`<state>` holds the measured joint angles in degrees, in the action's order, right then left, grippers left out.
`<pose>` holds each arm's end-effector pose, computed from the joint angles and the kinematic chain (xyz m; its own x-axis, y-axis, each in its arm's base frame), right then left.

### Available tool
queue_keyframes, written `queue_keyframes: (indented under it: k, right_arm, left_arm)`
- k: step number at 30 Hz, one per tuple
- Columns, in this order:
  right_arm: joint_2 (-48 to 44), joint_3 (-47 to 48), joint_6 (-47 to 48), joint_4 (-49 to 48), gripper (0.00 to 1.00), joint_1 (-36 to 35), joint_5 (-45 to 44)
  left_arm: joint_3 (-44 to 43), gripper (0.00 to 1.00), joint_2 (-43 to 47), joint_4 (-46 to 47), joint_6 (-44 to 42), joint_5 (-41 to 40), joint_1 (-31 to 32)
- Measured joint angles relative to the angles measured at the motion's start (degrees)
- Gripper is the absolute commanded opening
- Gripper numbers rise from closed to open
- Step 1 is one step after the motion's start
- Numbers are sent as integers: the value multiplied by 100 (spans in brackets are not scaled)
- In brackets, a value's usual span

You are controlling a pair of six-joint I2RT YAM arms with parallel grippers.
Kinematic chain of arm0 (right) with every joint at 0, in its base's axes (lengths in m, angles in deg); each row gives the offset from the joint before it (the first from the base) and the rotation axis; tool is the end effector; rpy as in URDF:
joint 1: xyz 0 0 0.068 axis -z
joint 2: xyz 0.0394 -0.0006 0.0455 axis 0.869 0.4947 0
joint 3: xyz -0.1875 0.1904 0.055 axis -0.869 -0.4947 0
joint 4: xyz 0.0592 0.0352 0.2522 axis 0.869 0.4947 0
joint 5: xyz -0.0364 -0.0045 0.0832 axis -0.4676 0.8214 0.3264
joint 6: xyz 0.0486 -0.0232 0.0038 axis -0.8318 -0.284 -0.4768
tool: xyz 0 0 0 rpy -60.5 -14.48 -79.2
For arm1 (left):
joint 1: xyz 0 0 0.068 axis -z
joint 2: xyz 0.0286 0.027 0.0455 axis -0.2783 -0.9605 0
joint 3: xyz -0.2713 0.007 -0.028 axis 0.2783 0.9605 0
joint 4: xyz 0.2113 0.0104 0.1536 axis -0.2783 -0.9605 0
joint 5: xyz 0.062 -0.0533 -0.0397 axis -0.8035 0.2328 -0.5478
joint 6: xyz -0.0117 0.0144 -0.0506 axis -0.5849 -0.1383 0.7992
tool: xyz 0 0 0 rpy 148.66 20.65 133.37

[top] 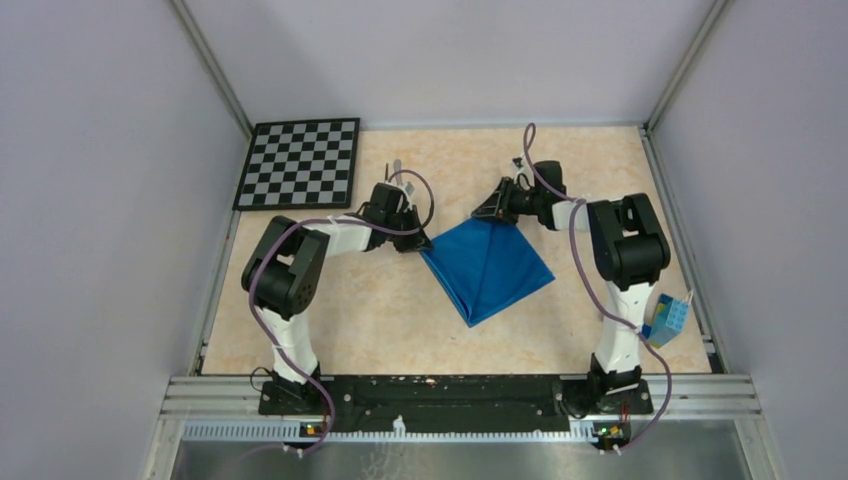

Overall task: Fold the napkin into a case and place the utensils inside
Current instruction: Smooth out the upper triangle-folded napkin at the center of the board.

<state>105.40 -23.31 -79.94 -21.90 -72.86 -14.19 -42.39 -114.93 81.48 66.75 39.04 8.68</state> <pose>0.4040 0.1159 0.1331 -0.9033 0.2762 -0.3284 -0.1557 0.5021 0.8507 0.3426 -0.1731 0.1393 -0.9082 -0.1947 -0.3704 0.0881 0.7764 -0.6240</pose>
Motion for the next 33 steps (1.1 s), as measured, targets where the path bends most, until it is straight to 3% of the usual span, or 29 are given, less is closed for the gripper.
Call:
queue_keyframes:
  k: [9, 17, 25, 28, 30, 33]
  right_arm:
    - [435, 94, 7, -144, 27, 197, -15]
    - [927, 461, -13, -415, 31, 560, 614]
    - [1001, 1158, 372, 262, 38, 997, 579]
    - [632, 1086, 448, 599, 42, 1047, 280]
    - [-63, 494, 426, 625, 41, 955, 2]
    - [-1154, -638, 118, 168, 29, 577, -22]
  left_arm:
    - [175, 0, 70, 216, 39, -42, 0]
    - [319, 0, 116, 415, 66, -85, 0]
    - [420, 0, 151, 557, 68, -72, 0]
    - [450, 0, 175, 553, 79, -46, 0]
    - [485, 0, 199, 553, 83, -42, 0]
    - [533, 0, 221, 592, 83, -31, 0]
